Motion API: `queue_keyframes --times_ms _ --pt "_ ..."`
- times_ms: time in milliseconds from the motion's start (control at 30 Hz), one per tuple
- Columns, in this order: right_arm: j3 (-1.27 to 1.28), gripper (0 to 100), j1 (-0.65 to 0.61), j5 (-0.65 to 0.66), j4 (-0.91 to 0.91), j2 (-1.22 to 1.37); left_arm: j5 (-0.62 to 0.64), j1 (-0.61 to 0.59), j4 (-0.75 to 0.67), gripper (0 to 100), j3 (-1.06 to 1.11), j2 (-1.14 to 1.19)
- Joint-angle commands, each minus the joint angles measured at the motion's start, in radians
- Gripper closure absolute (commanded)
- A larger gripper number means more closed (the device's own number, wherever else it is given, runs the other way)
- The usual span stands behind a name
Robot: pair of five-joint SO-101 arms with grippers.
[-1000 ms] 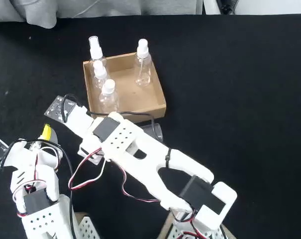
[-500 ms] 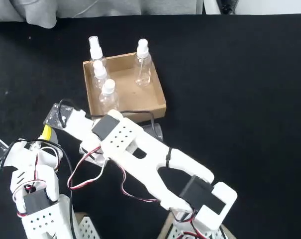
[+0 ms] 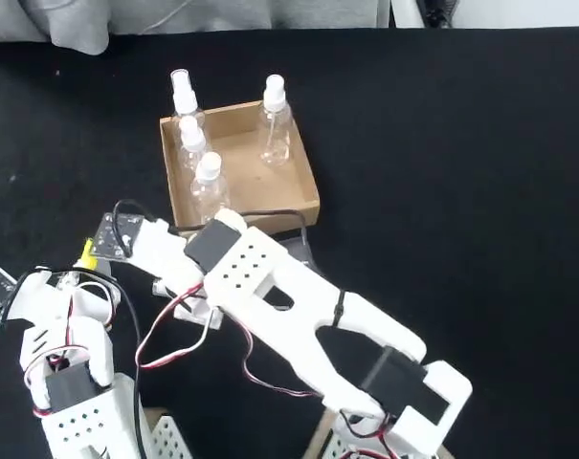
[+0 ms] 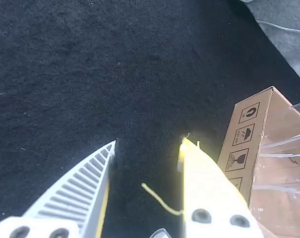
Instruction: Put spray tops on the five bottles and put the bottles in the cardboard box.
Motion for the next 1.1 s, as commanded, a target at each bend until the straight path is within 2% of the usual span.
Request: queue_keyframes --times_ms 0,167,667,933,1067 --pt "-0.062 70.1 0.049 0.046 0.041 -0.082 -0.006 -0.004 -0.026 81 -0.051 -0.009" --pt "-0.061 70.1 0.097 0.095 0.077 -0.110 -0.006 -0.004 -0.026 81 -0.051 -0.009" --pt "-0.005 70.2 0.118 0.219 0.103 -0.120 -0.006 -0.008 -0.026 81 -0.051 -0.009" --pt "0.058 70.2 0.198 0.304 0.028 -0.120 -0.006 -0.008 -0.026 81 -0.051 -0.009" --pt "0.087 75.3 0.203 0.338 -0.011 -0.120 -0.006 -0.008 -0.026 81 -0.051 -0.009"
